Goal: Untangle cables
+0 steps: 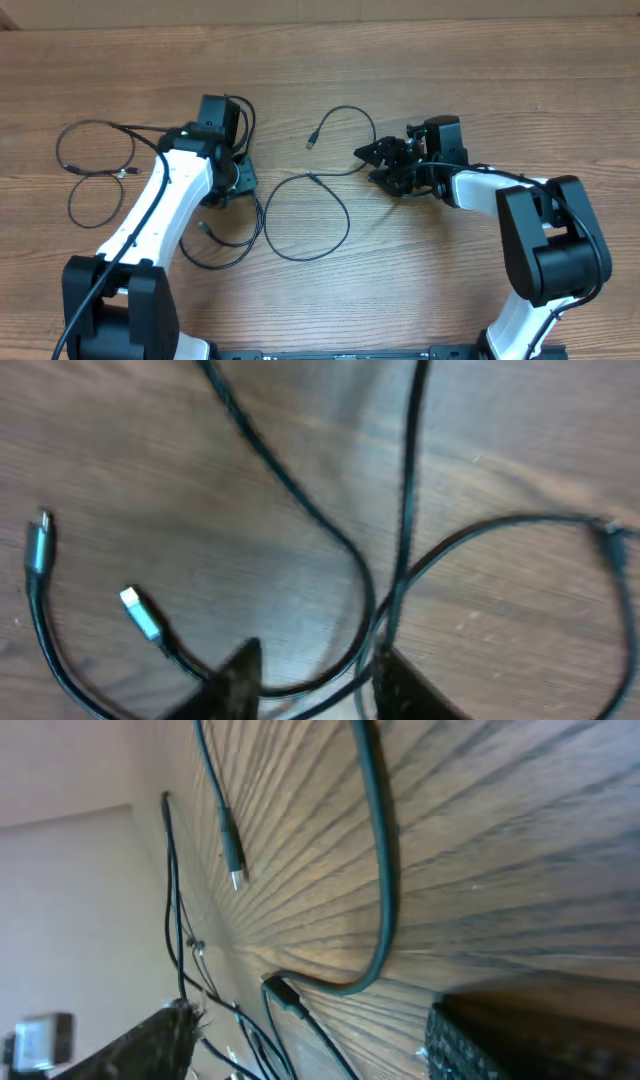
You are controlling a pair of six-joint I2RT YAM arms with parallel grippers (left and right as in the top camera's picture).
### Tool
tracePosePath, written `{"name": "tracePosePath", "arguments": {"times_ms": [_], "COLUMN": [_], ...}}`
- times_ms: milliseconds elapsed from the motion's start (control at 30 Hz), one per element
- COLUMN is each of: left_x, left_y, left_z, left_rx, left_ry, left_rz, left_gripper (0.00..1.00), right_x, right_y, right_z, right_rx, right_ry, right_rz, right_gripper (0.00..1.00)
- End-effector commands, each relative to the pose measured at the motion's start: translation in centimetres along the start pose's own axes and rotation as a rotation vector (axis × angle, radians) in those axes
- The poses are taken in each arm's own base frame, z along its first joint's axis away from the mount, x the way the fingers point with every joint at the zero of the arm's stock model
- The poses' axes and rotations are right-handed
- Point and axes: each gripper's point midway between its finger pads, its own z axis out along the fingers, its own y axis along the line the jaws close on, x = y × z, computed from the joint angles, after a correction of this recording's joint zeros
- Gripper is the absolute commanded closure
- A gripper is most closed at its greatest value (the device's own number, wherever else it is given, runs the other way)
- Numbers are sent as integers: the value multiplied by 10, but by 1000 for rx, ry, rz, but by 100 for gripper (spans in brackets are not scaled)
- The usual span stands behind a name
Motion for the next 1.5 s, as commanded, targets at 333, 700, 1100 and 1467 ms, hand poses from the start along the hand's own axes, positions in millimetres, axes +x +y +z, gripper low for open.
{"name": "tracePosePath", "arguments": {"times_ms": [333,700,1100,1467], "left_x": [27,27,27,27], "left_y": [4,4,4,4], "left_z": [21,21,21,21], "left_rx": [-4,-4,-4,-4], "left_ry": [92,92,92,92], "left_rz": [-2,-2,-2,-2], "left_gripper": [0,1,0,0], "right_x": [-3,-3,-3,-3], "right_y": [-44,-44,-44,-44], "right_z": [5,5,5,5], "right_rx": [125,126,125,126], "right_ry": [-45,-45,-45,-45], "right_rz": [60,61,60,61], "right_gripper": [0,0,0,0]}}
